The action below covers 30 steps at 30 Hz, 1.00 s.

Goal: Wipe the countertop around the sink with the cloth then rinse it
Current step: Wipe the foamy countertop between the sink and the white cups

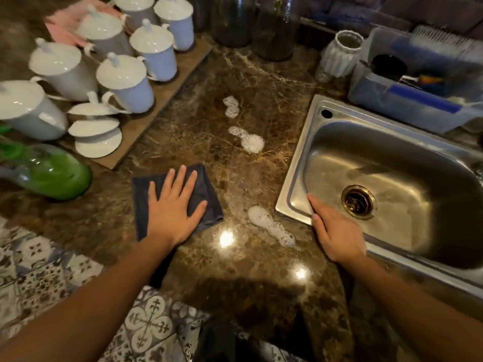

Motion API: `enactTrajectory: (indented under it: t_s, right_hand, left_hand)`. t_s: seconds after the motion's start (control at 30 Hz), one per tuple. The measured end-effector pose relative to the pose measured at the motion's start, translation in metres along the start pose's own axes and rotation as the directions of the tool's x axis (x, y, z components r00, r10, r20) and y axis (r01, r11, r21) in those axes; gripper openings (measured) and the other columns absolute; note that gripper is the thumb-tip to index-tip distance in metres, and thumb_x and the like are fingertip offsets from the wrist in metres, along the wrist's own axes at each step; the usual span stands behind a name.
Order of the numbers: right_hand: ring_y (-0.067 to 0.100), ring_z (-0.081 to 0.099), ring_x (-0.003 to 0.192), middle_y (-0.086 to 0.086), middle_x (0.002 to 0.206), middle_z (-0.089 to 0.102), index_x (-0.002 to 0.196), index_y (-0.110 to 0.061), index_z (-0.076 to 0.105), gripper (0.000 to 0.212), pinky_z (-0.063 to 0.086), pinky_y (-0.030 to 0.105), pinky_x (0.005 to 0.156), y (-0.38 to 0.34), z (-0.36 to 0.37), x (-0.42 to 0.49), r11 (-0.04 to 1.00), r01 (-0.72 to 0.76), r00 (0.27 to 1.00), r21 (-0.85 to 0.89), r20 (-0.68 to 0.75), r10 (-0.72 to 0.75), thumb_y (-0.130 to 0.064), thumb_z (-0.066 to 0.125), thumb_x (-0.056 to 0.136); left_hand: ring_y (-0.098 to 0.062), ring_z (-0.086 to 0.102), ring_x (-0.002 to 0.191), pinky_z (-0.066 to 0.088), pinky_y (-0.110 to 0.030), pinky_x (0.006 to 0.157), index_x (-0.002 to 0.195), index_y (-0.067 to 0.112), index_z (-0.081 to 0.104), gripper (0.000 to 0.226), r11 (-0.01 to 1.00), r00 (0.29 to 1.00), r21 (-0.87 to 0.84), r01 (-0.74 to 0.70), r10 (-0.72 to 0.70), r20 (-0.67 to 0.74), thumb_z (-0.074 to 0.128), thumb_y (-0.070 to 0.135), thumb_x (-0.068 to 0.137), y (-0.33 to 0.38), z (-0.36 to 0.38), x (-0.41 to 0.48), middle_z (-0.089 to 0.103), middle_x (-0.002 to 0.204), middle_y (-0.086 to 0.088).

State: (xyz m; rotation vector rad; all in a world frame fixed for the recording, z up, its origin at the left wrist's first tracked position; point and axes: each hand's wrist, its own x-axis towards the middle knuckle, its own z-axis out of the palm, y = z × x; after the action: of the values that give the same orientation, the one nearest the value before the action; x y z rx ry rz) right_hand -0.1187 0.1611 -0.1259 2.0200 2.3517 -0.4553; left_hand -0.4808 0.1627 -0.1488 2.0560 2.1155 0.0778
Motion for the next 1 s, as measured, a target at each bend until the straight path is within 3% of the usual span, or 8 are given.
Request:
enactTrajectory:
  t_s: [0.13, 0.23, 0.3, 0.4, 0.53, 0.77, 1.0]
  right_hand:
    - [0.029, 0.058, 0.116, 0.002, 0.141, 0.053, 0.149, -0.038, 0.03, 0.05, 0.047, 0.037, 0.085, -0.007, -0.002, -0.004, 0.998, -0.056, 0.998, 0.026, -0.008, 0.056, -0.048, 0.024, 0.1]
    - [0.036, 0.055, 0.116, 0.014, 0.134, 0.057, 0.14, -0.026, 0.044, 0.049, 0.041, 0.043, 0.094, -0.029, -0.001, 0.007, 0.956, -0.284, 0.959, 0.076, 0.025, 0.283, -0.047, 0.027, 0.1]
    - [0.037, 0.05, 0.121, 0.017, 0.133, 0.055, 0.134, -0.02, 0.049, 0.056, 0.032, 0.048, 0.102, -0.043, 0.0, 0.019, 0.896, -0.426, 0.905, 0.124, 0.065, 0.421, -0.053, 0.022, 0.098]
    - [0.036, 0.049, 0.12, 0.018, 0.13, 0.054, 0.132, -0.019, 0.047, 0.053, 0.03, 0.05, 0.101, -0.049, 0.006, 0.023, 0.901, -0.428, 0.903, 0.064, -0.013, 0.43, -0.051, 0.023, 0.098]
    - [0.034, 0.051, 0.116, 0.014, 0.129, 0.056, 0.133, -0.02, 0.047, 0.048, 0.033, 0.047, 0.098, -0.048, 0.011, 0.019, 0.913, -0.406, 0.911, 0.048, -0.066, 0.408, -0.044, 0.025, 0.098]
    - [0.03, 0.056, 0.107, 0.007, 0.12, 0.062, 0.128, -0.027, 0.052, 0.039, 0.041, 0.043, 0.092, -0.051, 0.011, 0.023, 0.895, -0.444, 0.887, 0.048, -0.121, 0.447, -0.038, 0.032, 0.096]
    - [0.032, 0.061, 0.095, 0.005, 0.109, 0.066, 0.124, -0.026, 0.058, 0.048, 0.04, 0.038, 0.084, -0.049, 0.015, 0.025, 0.877, -0.479, 0.867, 0.02, -0.146, 0.477, -0.041, 0.03, 0.088]
  left_hand:
    - [-0.022, 0.011, 0.149, 0.005, -0.052, 0.114, 0.154, 0.025, 0.018, 0.073, 0.999, 0.999, 0.033, 0.032, -0.033, 0.004, 0.012, 0.064, 0.093, 0.008, 0.009, -0.079, 0.01, 0.162, 0.0]
    - [-0.022, 0.012, 0.147, 0.012, -0.055, 0.113, 0.153, 0.023, 0.023, 0.072, 0.996, 0.995, 0.019, 0.084, -0.085, 0.06, 0.012, 0.063, 0.095, 0.016, 0.012, -0.113, 0.014, 0.161, -0.001]
    - [-0.021, 0.01, 0.147, 0.006, -0.056, 0.114, 0.152, 0.025, 0.026, 0.073, 0.984, 0.984, -0.043, 0.175, -0.173, 0.044, 0.013, 0.063, 0.092, 0.027, 0.009, -0.114, 0.014, 0.161, 0.001]
    - [-0.023, 0.003, 0.15, -0.005, -0.06, 0.113, 0.154, 0.029, 0.015, 0.076, 0.929, 0.934, -0.103, 0.355, -0.347, 0.083, 0.001, 0.061, 0.086, 0.049, 0.007, -0.103, 0.008, 0.163, 0.001]
    - [-0.031, 0.023, 0.146, 0.008, -0.066, 0.11, 0.152, 0.022, 0.025, 0.067, 0.972, 0.972, -0.02, 0.233, -0.232, 0.05, 0.018, 0.054, 0.094, 0.041, 0.015, -0.089, 0.026, 0.159, -0.006]
    - [-0.024, 0.004, 0.15, 0.0, -0.064, 0.113, 0.154, 0.03, 0.011, 0.067, 0.996, 0.995, 0.005, 0.086, -0.087, 0.047, 0.009, 0.056, 0.092, -0.004, -0.003, 0.029, 0.009, 0.163, 0.001]
    - [-0.019, -0.006, 0.149, -0.005, -0.061, 0.115, 0.154, 0.033, 0.002, 0.061, 1.0, 0.998, 0.009, -0.019, 0.019, 0.059, 0.013, 0.055, 0.098, -0.027, -0.016, 0.112, -0.002, 0.163, 0.005]
